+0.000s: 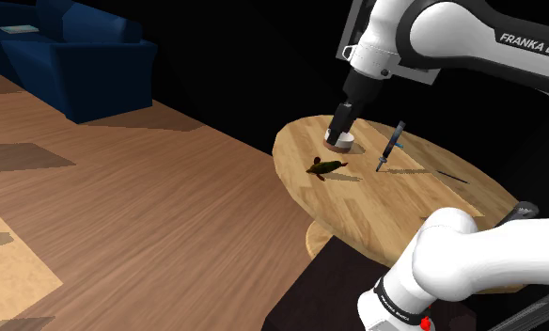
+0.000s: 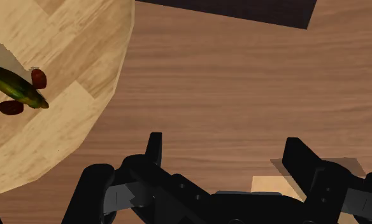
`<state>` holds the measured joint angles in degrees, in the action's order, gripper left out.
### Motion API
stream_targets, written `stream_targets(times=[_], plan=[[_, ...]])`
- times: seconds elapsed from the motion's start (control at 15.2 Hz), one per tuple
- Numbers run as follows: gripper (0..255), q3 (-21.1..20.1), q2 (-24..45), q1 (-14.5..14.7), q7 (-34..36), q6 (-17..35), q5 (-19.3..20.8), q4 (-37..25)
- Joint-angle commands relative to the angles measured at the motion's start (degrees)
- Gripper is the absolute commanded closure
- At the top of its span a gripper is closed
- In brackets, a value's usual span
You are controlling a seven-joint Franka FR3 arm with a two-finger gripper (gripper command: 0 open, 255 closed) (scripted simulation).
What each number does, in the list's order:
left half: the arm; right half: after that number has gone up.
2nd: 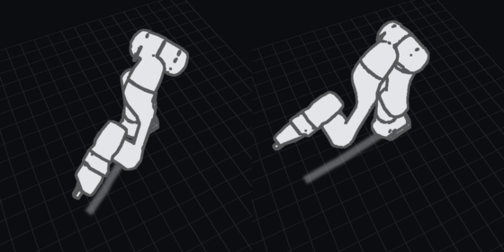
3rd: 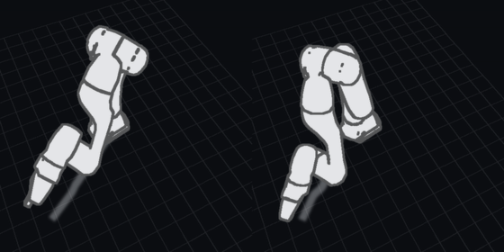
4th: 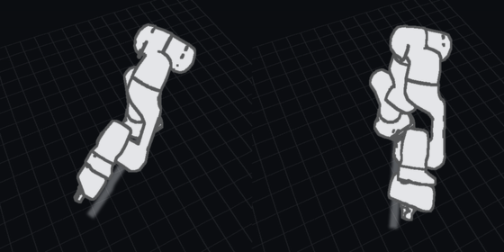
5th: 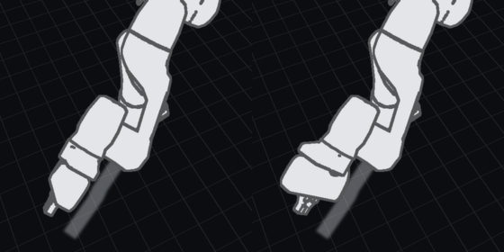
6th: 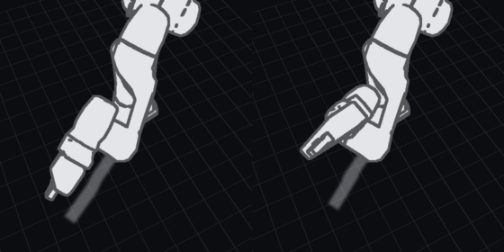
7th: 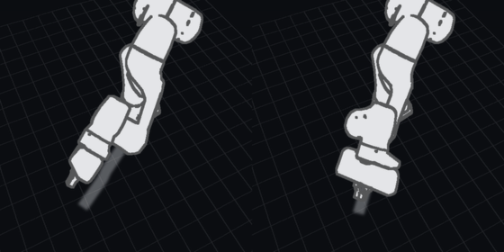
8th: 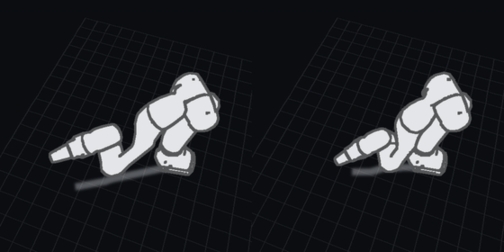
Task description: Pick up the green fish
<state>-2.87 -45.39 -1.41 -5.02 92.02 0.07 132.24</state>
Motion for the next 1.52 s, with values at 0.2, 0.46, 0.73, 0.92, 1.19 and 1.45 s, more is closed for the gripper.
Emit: stream_targets(times=[0.2,0.46,0.73,0.92,1.19,1.45], plan=[[0,1.85,-0.09,-0.5,-4.11,3.39,3.32,4.14],[0,4.53,0.73,-1.53,-9.36,8.47,8.06,8.88],[0,7.46,2.8,-2.97,-14.26,14.23,13.13,12.59],[0,9.78,5.27,-4.27,-17.65,18.99,17.11,14.61],[0,12.92,9.84,-6.25,-21.71,25.86,22.57,16.15],[0,15.98,15.82,-8.37,-25.16,33.12,28.04,16.25]])
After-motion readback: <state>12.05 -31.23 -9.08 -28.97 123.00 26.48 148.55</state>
